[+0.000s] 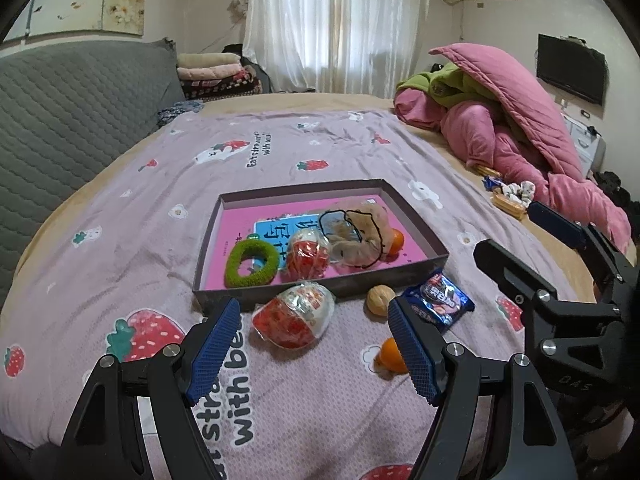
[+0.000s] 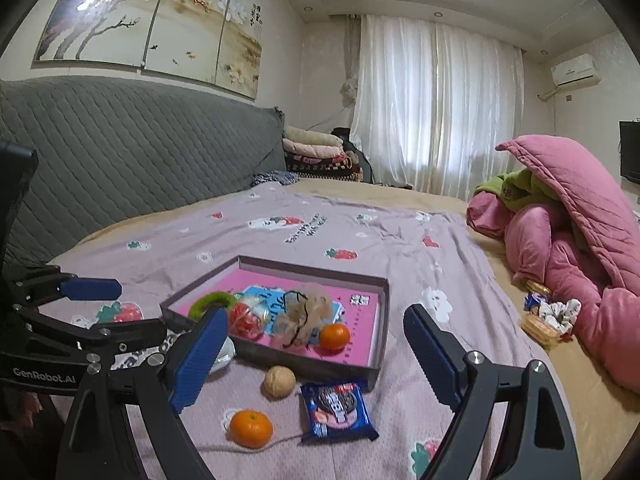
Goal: Organize objects
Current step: 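Withdraw both tools from the tray toward the loose items on the sheet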
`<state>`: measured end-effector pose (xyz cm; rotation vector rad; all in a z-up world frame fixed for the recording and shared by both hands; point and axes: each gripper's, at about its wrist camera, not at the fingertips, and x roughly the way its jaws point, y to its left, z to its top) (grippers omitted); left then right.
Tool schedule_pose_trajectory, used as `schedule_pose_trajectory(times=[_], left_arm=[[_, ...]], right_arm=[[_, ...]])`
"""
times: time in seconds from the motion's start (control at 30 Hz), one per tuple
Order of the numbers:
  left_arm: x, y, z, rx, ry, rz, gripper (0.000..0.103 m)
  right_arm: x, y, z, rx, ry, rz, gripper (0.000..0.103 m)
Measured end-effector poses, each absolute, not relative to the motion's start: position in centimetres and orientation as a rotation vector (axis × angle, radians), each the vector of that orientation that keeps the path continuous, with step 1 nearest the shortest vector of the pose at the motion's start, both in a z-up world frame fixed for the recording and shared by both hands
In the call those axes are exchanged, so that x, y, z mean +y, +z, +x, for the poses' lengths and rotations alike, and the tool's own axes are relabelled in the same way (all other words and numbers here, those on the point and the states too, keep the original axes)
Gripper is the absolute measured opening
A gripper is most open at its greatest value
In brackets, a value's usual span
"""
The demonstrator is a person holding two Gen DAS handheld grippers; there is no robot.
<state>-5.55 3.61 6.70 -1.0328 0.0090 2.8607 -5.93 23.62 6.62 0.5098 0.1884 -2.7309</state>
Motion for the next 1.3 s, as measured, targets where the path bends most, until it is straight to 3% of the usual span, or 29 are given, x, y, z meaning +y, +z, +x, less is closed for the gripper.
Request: schedule_pose_trajectory(times=[1.3], left_arm=[[6.4, 2.4, -3.4, 0.054, 2.715, -1.146, 0.078]], right_arm=[[26.7, 3.1, -3.4, 0.259, -2.775, 0.723, 0.089]])
